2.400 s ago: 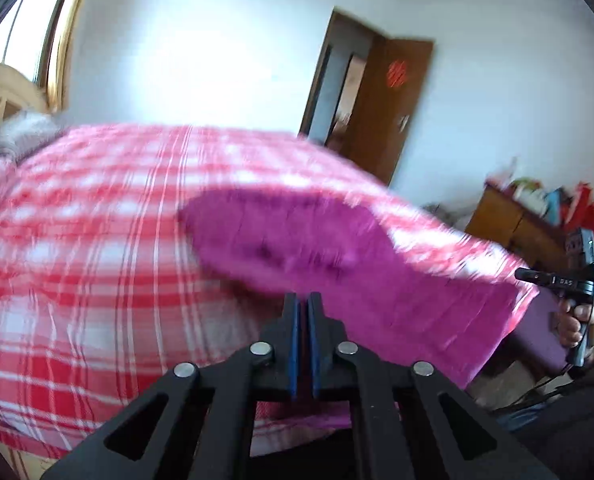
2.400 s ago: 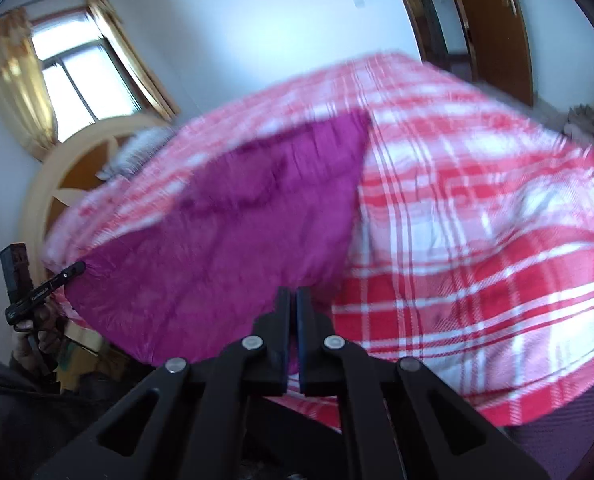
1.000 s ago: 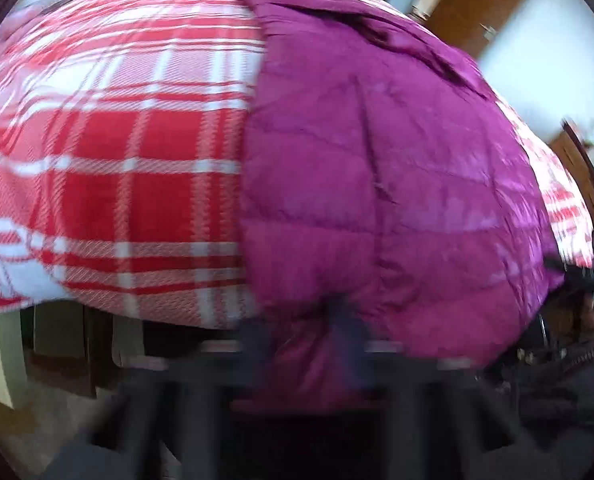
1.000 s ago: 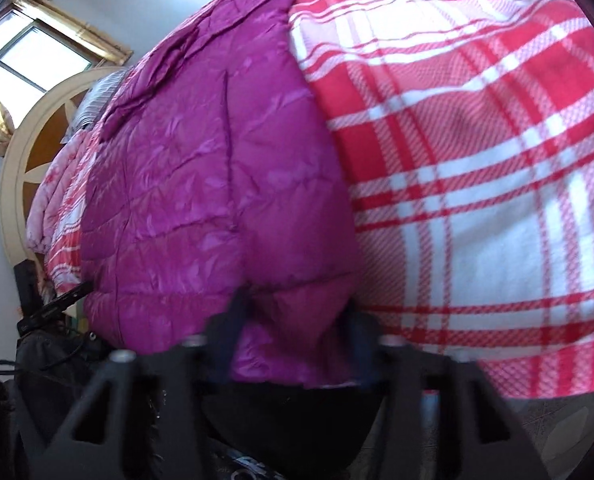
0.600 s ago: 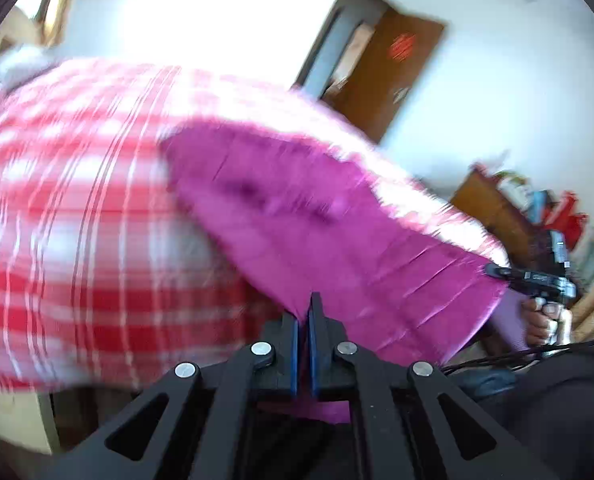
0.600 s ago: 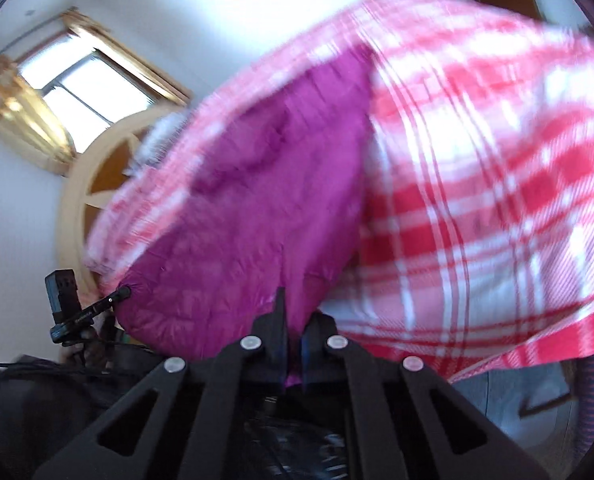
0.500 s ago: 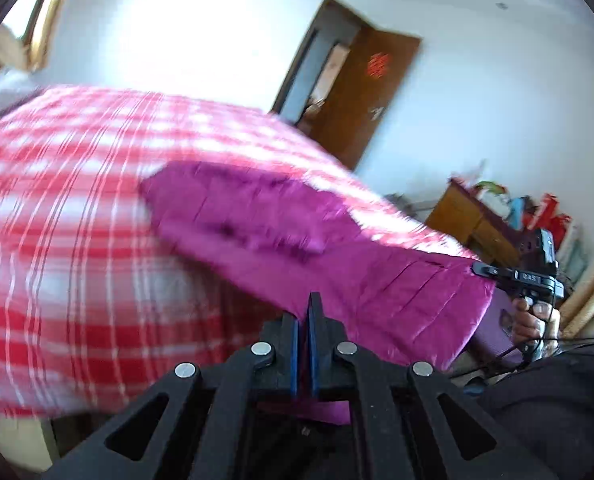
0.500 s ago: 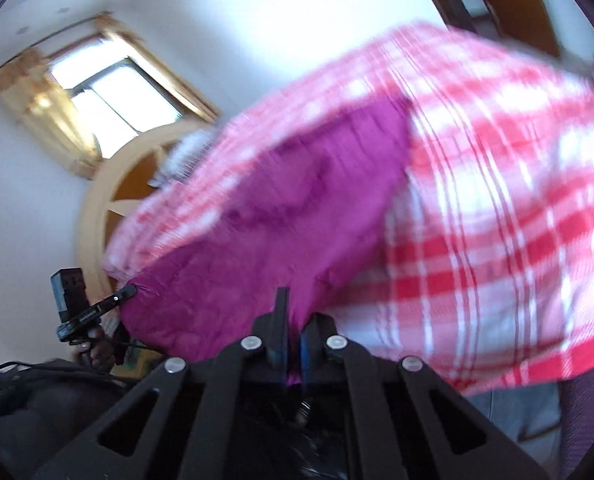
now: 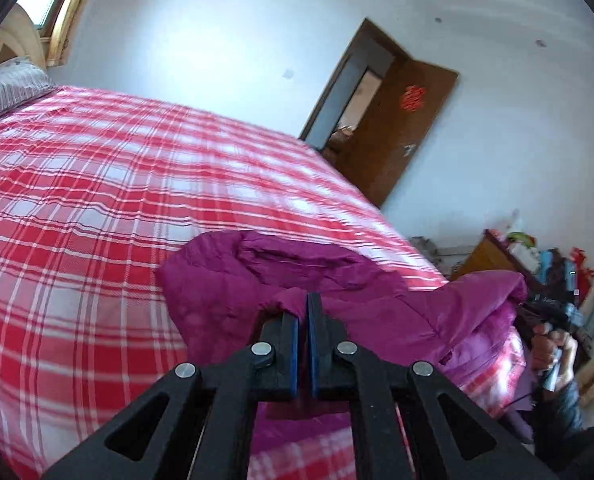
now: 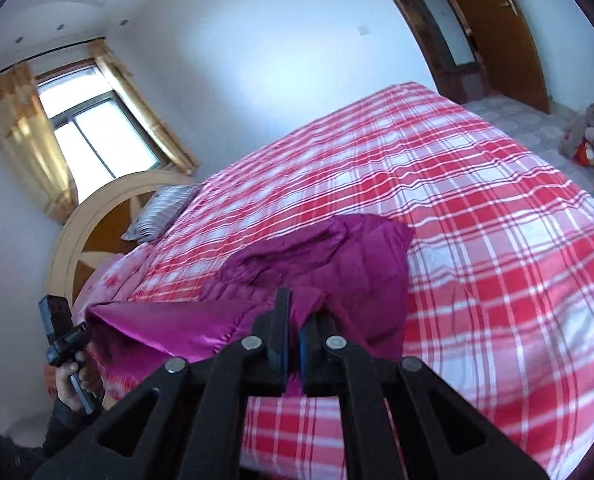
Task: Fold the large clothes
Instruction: 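Fold the held hem over toward the collar with both grippers, then open them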
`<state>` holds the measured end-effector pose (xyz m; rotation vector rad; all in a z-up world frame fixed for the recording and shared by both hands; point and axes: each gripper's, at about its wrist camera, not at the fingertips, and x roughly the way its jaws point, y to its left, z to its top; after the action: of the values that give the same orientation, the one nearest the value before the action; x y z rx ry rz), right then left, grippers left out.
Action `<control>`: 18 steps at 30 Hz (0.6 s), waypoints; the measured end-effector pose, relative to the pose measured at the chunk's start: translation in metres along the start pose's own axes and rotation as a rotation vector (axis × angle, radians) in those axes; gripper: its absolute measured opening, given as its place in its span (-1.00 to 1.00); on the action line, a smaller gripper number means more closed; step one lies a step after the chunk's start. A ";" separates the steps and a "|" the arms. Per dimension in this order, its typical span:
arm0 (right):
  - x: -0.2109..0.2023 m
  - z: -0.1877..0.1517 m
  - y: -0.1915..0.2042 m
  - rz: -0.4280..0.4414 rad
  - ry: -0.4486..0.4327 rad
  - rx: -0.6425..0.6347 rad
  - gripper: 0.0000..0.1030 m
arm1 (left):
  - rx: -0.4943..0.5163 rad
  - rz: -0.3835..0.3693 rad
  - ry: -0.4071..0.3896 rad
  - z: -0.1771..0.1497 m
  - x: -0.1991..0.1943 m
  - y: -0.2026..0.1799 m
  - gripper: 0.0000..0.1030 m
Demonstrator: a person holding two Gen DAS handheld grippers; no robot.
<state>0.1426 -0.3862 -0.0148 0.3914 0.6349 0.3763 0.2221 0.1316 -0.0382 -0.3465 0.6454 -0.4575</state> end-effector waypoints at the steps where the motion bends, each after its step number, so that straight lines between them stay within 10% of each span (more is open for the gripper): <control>1: 0.009 0.005 -0.002 -0.016 0.000 -0.003 -0.88 | -0.007 0.007 0.011 0.003 0.008 0.005 -0.93; 18: 0.163 0.074 -0.086 -0.169 0.105 0.164 -0.88 | 0.071 0.313 0.061 0.036 0.152 0.036 -0.91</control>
<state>0.3288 -0.4037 -0.0802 0.4731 0.7989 0.1843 0.3633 0.0908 -0.1022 -0.1601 0.7272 -0.1915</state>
